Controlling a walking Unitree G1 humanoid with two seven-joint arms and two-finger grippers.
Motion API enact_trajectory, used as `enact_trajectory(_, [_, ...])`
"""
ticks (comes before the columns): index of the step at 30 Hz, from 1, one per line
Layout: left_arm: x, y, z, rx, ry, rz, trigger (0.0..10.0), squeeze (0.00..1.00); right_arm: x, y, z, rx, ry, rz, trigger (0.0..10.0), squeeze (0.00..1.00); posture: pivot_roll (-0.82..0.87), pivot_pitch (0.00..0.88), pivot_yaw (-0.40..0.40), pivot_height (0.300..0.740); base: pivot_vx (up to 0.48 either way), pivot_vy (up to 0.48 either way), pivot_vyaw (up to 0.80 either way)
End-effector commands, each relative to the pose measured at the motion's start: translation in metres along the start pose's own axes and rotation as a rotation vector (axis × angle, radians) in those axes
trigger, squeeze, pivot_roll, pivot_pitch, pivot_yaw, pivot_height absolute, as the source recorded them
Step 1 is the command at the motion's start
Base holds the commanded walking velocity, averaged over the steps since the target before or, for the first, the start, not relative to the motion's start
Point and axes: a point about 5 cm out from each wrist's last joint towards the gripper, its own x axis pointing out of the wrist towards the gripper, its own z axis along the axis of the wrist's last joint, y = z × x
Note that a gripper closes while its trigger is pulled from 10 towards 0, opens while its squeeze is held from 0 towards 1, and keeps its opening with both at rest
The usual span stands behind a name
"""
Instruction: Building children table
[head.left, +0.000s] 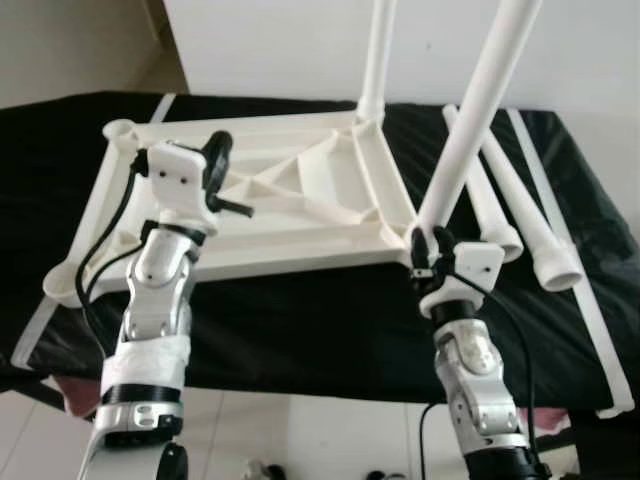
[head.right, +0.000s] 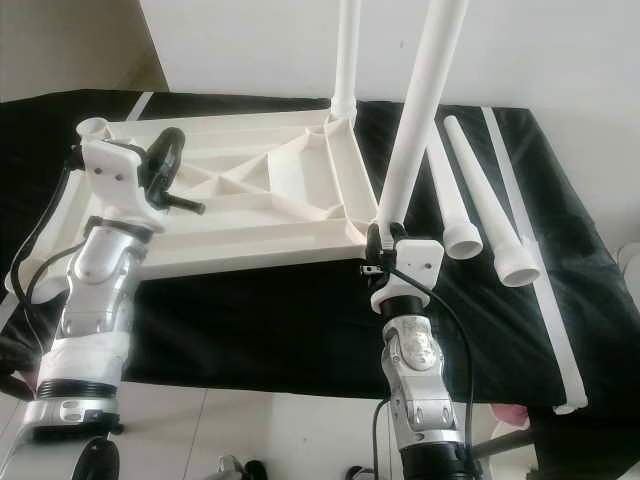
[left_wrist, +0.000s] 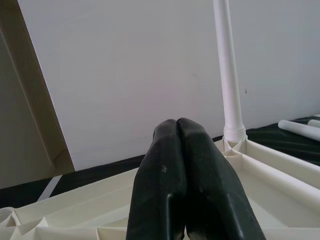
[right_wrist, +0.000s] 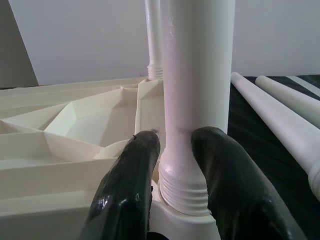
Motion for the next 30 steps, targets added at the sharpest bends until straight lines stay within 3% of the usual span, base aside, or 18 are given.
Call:
enact_trajectory(1, [-0.0023, 0.0016, -0.0009, 0.010, 0.009, 0.069, 10.0, 0.00, -0.0025, -0.0019, 0.0003, 0.006, 0.001, -0.005, 10.0, 0.00, -0.07, 0.149, 0.012, 0.740, 0.000, 0.000, 0.00])
enact_trajectory(30, [-0.0018, 0.0038, -0.0017, 0.012, 0.017, 0.079, 10.0, 0.00, 0.0000, -0.0035, 0.0026, 0.002, -0.005, -0.007, 10.0, 0.00, -0.08, 0.156, 0.008, 0.740, 0.000, 0.000, 0.00])
